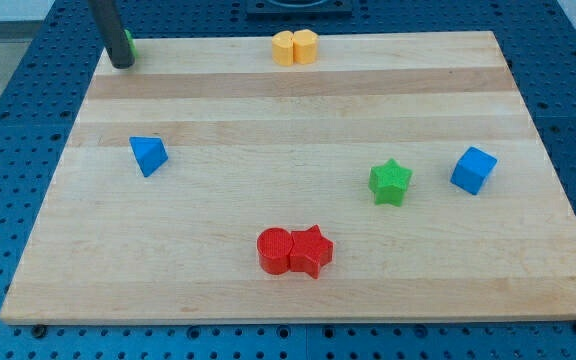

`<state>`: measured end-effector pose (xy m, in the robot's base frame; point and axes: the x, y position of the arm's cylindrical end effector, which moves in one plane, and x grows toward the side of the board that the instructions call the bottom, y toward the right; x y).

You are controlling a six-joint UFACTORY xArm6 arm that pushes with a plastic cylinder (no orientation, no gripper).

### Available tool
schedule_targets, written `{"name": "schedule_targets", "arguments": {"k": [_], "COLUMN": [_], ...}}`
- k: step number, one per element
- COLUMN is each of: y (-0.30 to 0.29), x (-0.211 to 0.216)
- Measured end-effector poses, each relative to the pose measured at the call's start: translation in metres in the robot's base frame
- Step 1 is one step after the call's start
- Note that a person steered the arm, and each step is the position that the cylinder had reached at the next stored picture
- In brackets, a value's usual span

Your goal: Nudge the green star down a bit

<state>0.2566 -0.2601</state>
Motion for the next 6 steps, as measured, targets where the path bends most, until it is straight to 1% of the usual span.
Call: {"name": "schedule_targets", "arguments": {"k": [1,3,4,5,6], "y": [0.034,0.192,0.265,0.299,0.325], "x": [0.054,0.152,0.180,0.154,0.147]}}
